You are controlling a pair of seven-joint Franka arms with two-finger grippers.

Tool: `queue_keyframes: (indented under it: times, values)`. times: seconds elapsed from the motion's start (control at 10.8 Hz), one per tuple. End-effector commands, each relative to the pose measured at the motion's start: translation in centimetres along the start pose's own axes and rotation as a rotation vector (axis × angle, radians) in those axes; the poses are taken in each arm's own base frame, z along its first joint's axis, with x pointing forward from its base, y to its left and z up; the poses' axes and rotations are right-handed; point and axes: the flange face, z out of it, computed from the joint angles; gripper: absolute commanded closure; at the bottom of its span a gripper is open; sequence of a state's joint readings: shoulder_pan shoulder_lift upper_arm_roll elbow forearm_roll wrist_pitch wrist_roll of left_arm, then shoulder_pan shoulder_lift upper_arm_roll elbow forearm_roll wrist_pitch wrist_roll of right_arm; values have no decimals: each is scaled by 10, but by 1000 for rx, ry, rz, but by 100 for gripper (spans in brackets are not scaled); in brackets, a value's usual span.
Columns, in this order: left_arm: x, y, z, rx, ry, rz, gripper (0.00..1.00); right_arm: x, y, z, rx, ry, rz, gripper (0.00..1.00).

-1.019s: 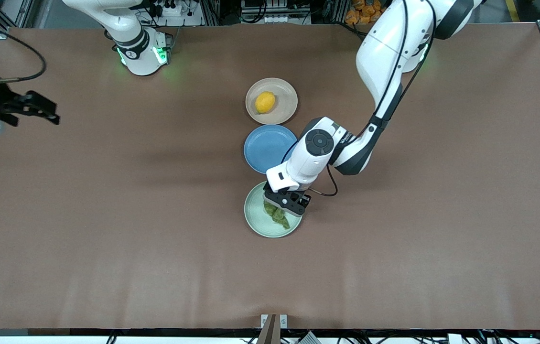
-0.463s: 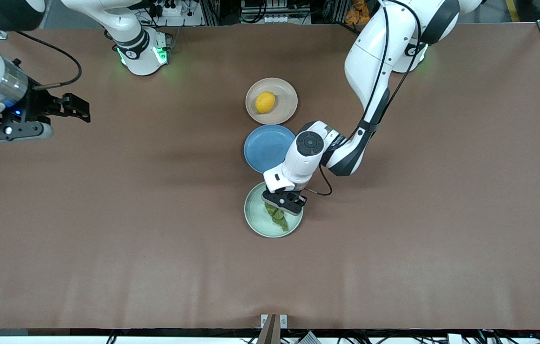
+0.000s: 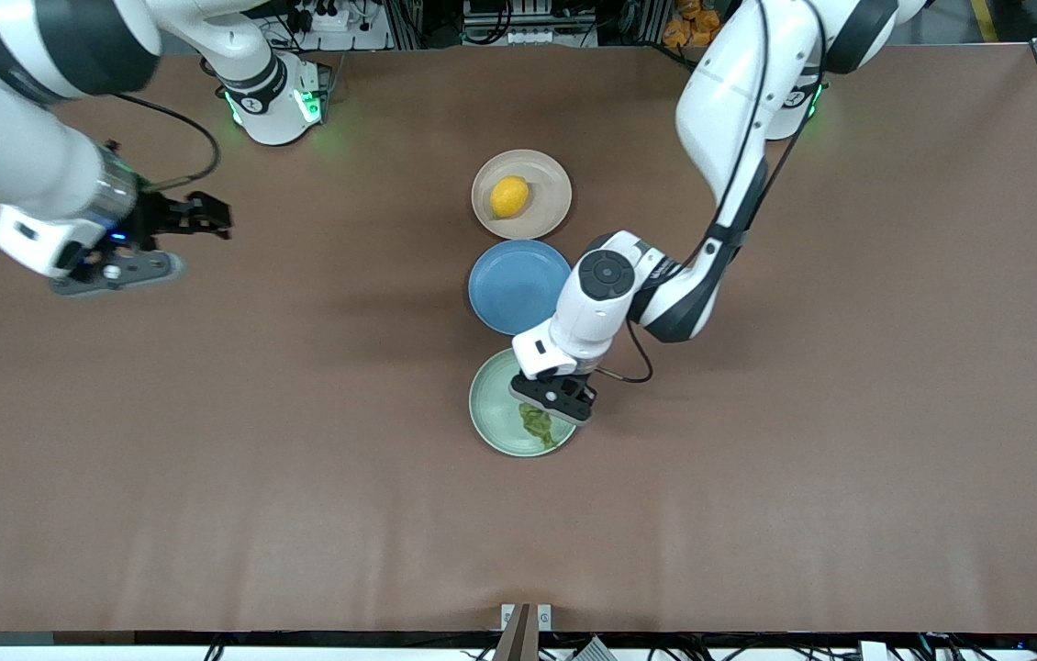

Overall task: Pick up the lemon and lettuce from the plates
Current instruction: 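Close the left gripper on the lettuce while the right gripper moves out, then lift the lettuce away while the right gripper reaches the lemon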

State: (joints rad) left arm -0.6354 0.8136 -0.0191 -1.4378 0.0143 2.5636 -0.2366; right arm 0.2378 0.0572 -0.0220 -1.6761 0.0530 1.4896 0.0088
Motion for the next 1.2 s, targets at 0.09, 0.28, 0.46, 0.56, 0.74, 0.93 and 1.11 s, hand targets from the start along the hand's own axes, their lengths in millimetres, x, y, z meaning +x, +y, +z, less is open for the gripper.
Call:
queue_keyframes:
  times: [0.09,0.28,0.46,0.56,0.74,0.93,1.11]
  values:
    - [33,-75,-135,51,-62,-126,100,14,-56,45,76,-54,26,0]
    - [31,-131,-179,81,-134,-151,100,21,-107,69,43,-80,104,0]
    - [19,-202,-199,96,-196,-121,100,19,-161,92,52,-116,113,0]
    - [9,-230,-202,104,-223,-141,100,20,-180,103,41,-105,170,0]
    - [-23,-284,-185,109,-291,-179,100,11,-221,121,28,-123,227,0]
    - [-50,-324,-156,110,-343,-243,100,5,-249,161,37,-177,348,0]
    - [-78,-359,-105,111,-362,-307,100,-9,-270,198,26,-146,442,0]
